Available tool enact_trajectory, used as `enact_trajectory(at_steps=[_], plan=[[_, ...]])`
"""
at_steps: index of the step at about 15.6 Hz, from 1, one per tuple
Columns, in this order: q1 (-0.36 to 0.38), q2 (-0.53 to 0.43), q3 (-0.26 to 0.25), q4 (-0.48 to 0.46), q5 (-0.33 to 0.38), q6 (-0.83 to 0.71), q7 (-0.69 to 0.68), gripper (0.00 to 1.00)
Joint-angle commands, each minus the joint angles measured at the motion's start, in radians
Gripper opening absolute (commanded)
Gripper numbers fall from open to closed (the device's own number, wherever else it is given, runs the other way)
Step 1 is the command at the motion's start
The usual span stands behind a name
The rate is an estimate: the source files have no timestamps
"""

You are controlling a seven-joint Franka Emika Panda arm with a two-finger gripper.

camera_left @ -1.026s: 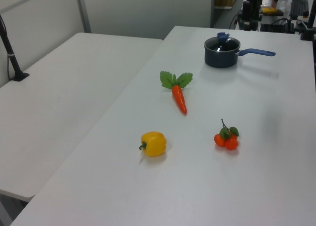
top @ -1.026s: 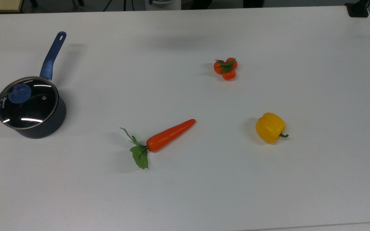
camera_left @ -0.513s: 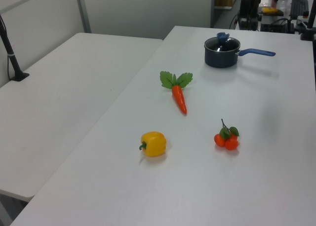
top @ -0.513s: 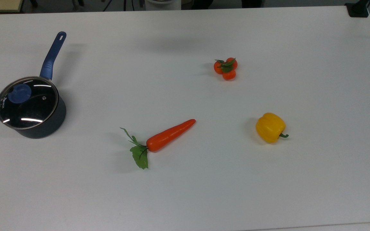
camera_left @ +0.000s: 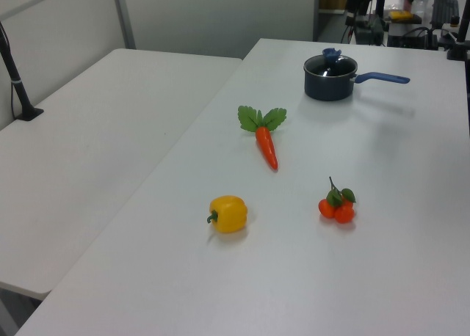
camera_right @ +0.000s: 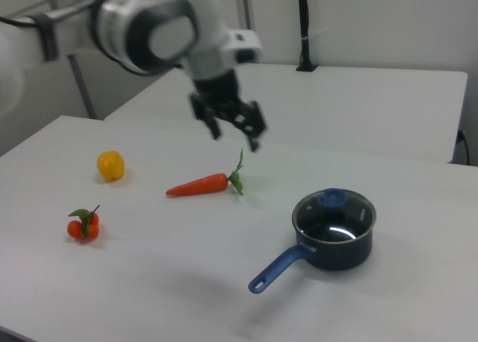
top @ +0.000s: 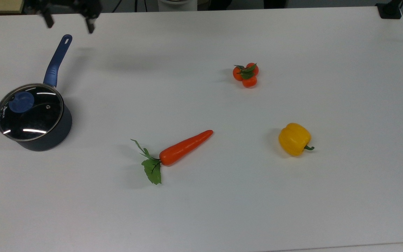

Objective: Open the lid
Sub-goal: 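Move the gripper down over the saucepan lid's blue knob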

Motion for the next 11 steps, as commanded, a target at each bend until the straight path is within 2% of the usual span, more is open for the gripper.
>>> enact_trajectory(at_steps=[1, 5, 11], plan=[[-0.084, 0.105, 0.0, 0.032, 0.035, 0.132, -0.052, 1.0], [-0.143, 0.178, 0.0, 0.03, 0.056, 0.284, -0.056, 1.0], [-0.154, 0.266, 0.0, 0.021, 0.056, 0.454, -0.076, 1.0]])
